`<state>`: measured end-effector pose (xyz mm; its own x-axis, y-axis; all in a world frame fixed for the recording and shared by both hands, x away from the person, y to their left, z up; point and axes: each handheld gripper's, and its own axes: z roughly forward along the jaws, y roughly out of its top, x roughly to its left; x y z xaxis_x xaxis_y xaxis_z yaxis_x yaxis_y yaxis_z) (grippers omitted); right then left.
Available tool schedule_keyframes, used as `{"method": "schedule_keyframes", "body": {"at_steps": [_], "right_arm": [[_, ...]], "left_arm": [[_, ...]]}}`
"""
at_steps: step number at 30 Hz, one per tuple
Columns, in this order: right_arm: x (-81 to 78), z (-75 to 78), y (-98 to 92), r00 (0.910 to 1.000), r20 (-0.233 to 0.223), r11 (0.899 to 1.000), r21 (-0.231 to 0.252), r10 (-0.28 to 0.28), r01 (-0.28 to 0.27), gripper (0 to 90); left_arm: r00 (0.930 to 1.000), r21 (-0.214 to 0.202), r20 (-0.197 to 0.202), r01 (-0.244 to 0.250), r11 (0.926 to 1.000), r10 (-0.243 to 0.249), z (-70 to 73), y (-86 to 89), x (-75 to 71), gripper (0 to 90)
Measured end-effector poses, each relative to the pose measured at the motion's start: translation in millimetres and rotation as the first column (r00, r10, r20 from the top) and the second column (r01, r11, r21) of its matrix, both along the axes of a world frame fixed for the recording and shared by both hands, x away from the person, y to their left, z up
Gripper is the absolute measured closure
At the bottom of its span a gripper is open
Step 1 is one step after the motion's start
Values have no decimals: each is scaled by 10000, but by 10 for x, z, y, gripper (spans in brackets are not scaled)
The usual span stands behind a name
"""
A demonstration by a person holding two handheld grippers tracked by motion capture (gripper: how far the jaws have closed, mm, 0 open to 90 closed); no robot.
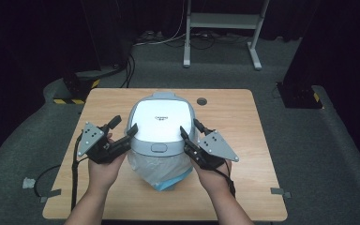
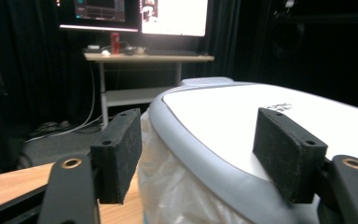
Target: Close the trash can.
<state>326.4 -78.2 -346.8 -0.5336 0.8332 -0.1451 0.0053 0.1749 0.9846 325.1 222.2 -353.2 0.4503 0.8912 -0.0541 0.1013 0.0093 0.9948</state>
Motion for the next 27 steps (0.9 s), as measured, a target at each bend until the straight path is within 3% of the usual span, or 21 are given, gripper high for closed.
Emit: {"method": "schedule_keyframes", "body": {"at_steps": [3,9,13,17,20,23,24,27], "right_arm": [[53,80,-5,9997,-258,9999,-152,26,-30,454],[133,193,-83,9996,-148,9996,-75,-257,256,424],[176,156,-206,9976,-349,9981,148,-598,604,418],[229,17,-399,9912,-700,9931,261,-1122,1143,417],[275,-140,-522,9827,-1069,9880,150,-1512,1536,416],[336,-403,-644,9663,-1605,9796,-346,-2011,1981,412],[349,-473,-671,9612,-1770,9774,-435,-2114,2070,408],[396,-756,-789,9374,-2454,9689,-740,-2473,2362,402]], "left_arm": [[9995,-125,-314,-67,9999,64,40,89,62,307],[9963,-344,-423,-762,9965,747,30,400,116,303],[9894,-270,-875,-1188,9926,1160,-119,633,148,306],[9770,94,-1534,-1486,9888,1483,-382,800,158,308],[9626,549,-2146,-1575,9860,1657,-632,881,164,309],[9390,1039,-2960,-1506,9831,1752,-920,947,176,308],[9291,1188,-3245,-1461,9821,1774,-1018,967,177,308],[8877,1536,-4282,-1130,9816,1692,-1288,1029,188,296]]}}
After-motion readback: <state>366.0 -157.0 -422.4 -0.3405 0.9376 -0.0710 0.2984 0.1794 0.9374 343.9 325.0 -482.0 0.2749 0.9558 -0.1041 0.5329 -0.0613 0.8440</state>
